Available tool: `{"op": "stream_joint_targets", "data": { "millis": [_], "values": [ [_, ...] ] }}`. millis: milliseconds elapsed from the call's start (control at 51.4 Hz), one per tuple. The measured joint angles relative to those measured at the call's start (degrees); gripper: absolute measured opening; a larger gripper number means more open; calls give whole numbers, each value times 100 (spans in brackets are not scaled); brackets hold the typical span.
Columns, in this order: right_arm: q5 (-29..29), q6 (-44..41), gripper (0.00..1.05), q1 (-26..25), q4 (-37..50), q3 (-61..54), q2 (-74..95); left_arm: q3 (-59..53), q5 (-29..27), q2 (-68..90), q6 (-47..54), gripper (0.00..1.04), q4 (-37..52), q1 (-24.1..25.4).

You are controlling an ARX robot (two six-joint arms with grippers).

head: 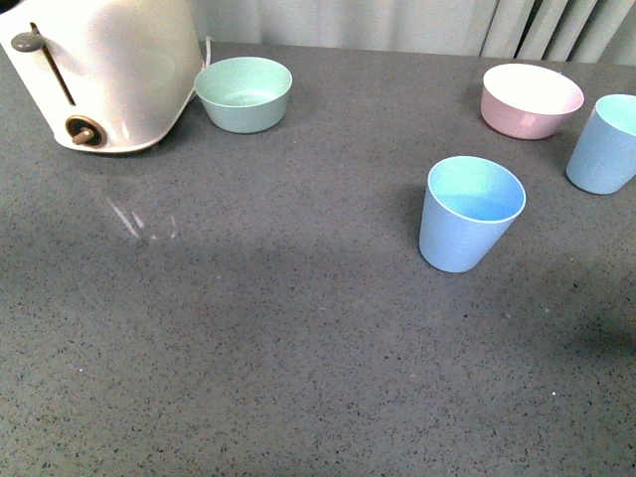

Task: Stack blue cups with both arms

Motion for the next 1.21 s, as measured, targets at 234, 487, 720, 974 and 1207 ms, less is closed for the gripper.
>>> {"op": "stream_joint_targets", "data": {
  "millis": [234,487,720,974,1207],
  "values": [
    [2,0,96,0,0,0,0,-2131,678,-1482,586,22,901,968],
    [4,0,96,0,0,0,0,-3147,1408,-2629,638,2,796,1681],
    [4,0,96,0,0,0,0,-3633,1818,-3432,651,2,450,2109],
    [4,0,96,0,0,0,0,-3978,2155,-4336,654,2,-109,2465],
    [4,0,96,0,0,0,0,-4325,2769,-4830,660,2,-302,2924]
  ]
}}
